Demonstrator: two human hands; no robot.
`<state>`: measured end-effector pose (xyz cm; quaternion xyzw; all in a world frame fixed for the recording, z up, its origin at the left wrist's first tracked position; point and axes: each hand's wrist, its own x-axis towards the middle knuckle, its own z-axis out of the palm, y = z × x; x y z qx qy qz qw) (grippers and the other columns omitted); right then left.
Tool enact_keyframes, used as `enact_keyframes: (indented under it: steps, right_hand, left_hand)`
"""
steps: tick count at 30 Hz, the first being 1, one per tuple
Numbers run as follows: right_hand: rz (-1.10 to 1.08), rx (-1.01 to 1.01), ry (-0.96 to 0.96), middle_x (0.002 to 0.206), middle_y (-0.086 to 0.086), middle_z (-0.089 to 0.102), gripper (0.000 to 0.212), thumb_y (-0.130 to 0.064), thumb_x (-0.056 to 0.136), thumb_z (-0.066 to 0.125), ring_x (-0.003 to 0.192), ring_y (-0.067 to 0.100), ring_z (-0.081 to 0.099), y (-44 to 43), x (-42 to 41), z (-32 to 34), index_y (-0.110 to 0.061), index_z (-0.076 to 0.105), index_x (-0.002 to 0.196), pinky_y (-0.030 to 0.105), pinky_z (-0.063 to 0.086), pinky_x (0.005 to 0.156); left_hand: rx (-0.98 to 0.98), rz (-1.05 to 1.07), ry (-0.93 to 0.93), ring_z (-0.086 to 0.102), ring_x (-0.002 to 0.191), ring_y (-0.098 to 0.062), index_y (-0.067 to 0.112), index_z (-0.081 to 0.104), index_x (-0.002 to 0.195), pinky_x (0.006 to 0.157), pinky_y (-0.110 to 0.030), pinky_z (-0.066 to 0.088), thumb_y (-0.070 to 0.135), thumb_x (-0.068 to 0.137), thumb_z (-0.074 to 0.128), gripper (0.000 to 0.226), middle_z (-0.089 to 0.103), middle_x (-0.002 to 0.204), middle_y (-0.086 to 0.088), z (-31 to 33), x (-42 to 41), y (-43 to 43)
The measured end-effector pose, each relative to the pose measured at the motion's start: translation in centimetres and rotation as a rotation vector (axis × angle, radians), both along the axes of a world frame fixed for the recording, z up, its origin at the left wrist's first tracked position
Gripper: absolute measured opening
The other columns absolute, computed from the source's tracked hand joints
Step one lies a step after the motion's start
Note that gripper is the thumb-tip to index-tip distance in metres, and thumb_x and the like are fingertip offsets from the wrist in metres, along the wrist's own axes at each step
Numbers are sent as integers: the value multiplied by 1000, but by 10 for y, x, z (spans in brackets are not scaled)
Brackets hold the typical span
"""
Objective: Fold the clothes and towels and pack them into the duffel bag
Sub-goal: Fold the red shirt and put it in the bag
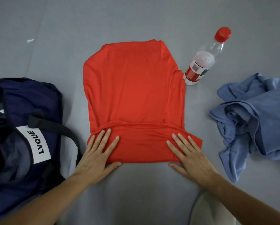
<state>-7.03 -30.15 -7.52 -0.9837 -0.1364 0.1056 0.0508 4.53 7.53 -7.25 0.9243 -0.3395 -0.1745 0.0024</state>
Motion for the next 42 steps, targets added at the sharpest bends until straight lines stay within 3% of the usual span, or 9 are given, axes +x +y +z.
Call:
enact_keyframes:
  steps: [7,12,16,20,26,29,32,37,42]
  right_hand:
    - [-92,13,-86,155,11,41,56,-32,95,40,144,32,38,-3,-17,12,-19,45,149,53,36,112]
    - [-149,218,-128,140,8,58,44,-8,87,64,133,34,51,-3,-13,30,-13,66,130,55,43,107]
    - [-218,333,-106,122,0,71,38,-18,83,64,122,24,62,-2,-12,51,-18,73,119,47,42,108]
    - [-319,362,-161,108,4,75,40,-30,87,48,100,24,67,0,23,70,-16,74,115,35,54,87]
    - [-415,205,-275,76,13,72,18,-17,90,69,67,37,67,-16,110,61,-13,73,106,39,53,61]
    - [-442,124,-288,112,18,70,34,-14,94,63,101,39,66,-26,140,47,-9,64,127,49,52,90]
    - [-315,50,-197,156,15,37,54,-29,101,49,145,36,32,-17,143,32,-12,40,151,54,27,117]
    - [-226,-59,155,167,-1,-7,75,-66,97,12,153,18,-11,-8,117,11,-28,-5,159,46,-1,124]
    - [-146,-75,203,167,4,-11,93,-85,86,9,153,23,-15,-7,94,21,-29,-9,158,52,3,123]
  left_hand:
    - [-1,2,-7,19,152,-30,30,20,160,124,-44,7,57,103,21,63,15,167,-7,11,-1,22]
    - [-109,25,-19,45,137,-32,23,58,141,110,-48,37,52,105,19,61,45,154,-7,31,-2,12]
    - [-222,-66,-12,55,129,-20,26,68,129,106,-42,42,51,105,25,55,56,144,5,51,0,20]
    - [-267,2,-95,64,95,-21,19,71,111,84,-37,49,45,99,40,42,66,110,5,68,37,17]
    - [-262,148,-248,61,73,-30,12,71,97,68,-42,50,49,98,45,45,69,83,-5,61,124,-9]
    - [-227,225,-354,61,92,-38,12,69,116,82,-50,48,35,100,57,31,69,100,-11,46,149,-28]
    - [-293,111,-356,53,126,-41,10,58,139,107,-54,41,16,101,52,38,62,130,-16,26,142,-50]
    - [-65,108,-100,0,156,-24,31,5,161,126,-47,7,59,103,11,65,2,169,-6,-8,95,-39]
    - [-30,63,-70,-7,155,-27,27,1,161,124,-48,2,70,98,19,78,-9,168,-10,-5,60,-16]
